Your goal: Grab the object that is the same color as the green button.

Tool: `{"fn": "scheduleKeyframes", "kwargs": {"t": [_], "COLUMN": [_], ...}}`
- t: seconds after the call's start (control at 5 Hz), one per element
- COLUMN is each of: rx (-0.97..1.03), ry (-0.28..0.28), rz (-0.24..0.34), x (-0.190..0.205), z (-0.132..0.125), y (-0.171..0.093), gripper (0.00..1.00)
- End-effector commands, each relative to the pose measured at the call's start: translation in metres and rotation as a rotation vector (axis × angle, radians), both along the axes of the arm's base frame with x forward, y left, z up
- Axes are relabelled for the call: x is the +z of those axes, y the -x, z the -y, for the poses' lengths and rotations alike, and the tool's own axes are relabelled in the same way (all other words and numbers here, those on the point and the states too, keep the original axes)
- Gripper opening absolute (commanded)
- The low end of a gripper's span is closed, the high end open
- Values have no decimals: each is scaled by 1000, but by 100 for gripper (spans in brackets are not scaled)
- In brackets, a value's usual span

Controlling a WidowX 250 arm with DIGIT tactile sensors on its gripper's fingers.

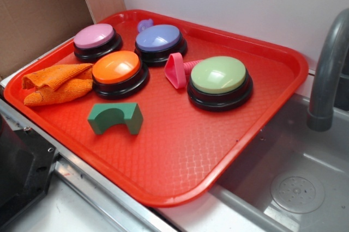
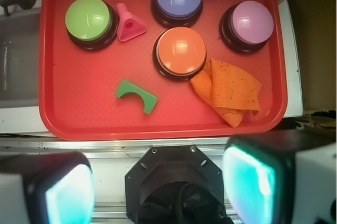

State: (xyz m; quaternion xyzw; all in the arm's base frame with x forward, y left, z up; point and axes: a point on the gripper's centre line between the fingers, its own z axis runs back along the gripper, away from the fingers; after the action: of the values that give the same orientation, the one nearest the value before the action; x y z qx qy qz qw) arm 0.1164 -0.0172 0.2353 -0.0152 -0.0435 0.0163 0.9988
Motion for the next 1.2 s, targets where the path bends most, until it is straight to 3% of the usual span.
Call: {"fn": "scheduleKeyframes", "kwargs": {"t": [0.0,0.2,0.6,1.0], "rx": [0,-250,-603,-918], "ry": [0,44,37,-33], "rz": [0,-5,-13,98], "x": [0,-17,-61,-114], "z": [0,6,20,28], "y": [0,-14,-36,-58], "gripper": [100,100,100,100]}}
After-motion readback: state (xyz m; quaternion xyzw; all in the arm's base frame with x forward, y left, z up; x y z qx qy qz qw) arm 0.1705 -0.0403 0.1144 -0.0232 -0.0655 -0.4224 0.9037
